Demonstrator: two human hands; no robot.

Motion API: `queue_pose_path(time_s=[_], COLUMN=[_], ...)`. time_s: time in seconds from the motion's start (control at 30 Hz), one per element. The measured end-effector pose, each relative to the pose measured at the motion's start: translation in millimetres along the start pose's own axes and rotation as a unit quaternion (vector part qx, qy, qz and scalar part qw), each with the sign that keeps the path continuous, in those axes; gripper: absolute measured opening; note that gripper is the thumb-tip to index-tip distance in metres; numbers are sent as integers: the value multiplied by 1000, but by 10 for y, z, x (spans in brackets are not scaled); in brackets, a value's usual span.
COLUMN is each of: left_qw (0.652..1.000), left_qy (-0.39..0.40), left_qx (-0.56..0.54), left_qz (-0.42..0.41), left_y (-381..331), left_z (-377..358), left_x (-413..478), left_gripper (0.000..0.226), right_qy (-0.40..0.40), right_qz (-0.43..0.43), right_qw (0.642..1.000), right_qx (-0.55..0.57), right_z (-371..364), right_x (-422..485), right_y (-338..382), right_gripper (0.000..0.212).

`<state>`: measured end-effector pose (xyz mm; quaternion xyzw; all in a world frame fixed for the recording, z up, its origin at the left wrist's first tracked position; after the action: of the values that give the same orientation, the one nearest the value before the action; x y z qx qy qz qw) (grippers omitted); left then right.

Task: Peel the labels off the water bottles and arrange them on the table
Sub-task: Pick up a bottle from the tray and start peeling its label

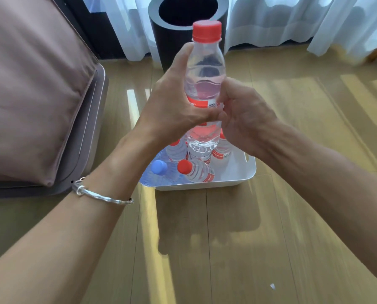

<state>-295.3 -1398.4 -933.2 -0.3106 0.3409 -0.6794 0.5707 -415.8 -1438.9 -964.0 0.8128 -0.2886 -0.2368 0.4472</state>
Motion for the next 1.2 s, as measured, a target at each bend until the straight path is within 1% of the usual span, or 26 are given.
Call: queue_pose_path(time_s=[0.1, 0.17, 0.2, 0.27, 0.37, 0.47, 0.53, 0.6, 0.7, 0.8, 0.93, 1.0, 1.2], left_qw=[1000, 1000, 1000, 999, 999, 998, 997, 996, 995, 994, 993, 994, 991], left_qy=[10, 23, 28, 35, 28, 47, 66, 60, 47, 55, 61, 56, 43], left_qx=[18, 7, -2, -14, -22, -34, -40, -61, -87, -98, -99, -96, -125], left_qz=[2, 7, 11, 12, 9, 16, 12, 5, -1, -8, 1, 5, 8], left_y=[13, 38, 44, 41, -12, -55, -65, -56, -49, -59, -44, -29, -19], left_z=[-20, -6, 2, 15, 78, 201, 264, 285, 261, 238, 206, 190, 190], left_x=[-2, -2, -5, -17, -15, 27, 37, 33, 27, 9, -21, -20, -16], left_gripper=[101, 103, 104, 105, 97, 91, 92, 92, 96, 102, 90, 88, 96], right_qy=[-3, -18, -23, -17, -1, 16, 28, 47, 73, 74, 90, 90, 81], right_qz=[10, 9, 9, 23, 56, 81, 77, 64, 59, 63, 58, 62, 67], right_qw=[1000, 999, 999, 999, 998, 996, 996, 996, 995, 993, 989, 988, 984], right_qx=[-7, -30, -38, -38, -33, -25, -34, -43, -44, -66, -98, -107, -140], right_z=[8, 4, -6, -37, -84, -130, -142, -142, -158, -146, -114, -101, -71], right_x=[-14, -18, -19, -27, -58, -94, -96, -89, -95, -124, -144, -150, -151], right_y=[-19, -33, -37, -39, -64, -110, -92, -17, 69, 43, 30, 26, 22], right_gripper=[55, 64, 65, 59, 50, 52, 55, 54, 31, 34, 30, 31, 30])
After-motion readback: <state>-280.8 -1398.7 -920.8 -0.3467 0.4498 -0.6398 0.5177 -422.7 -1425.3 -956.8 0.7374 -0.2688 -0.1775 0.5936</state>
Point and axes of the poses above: each hand's wrist, its own x-axis towards the middle knuckle, its own z-axis out of the back of the hand, y = z × x, the point moved 3 cm from there along x, towards the middle knuckle, and after that the axes turned 15 degrees about y, right-handed, at the moved point
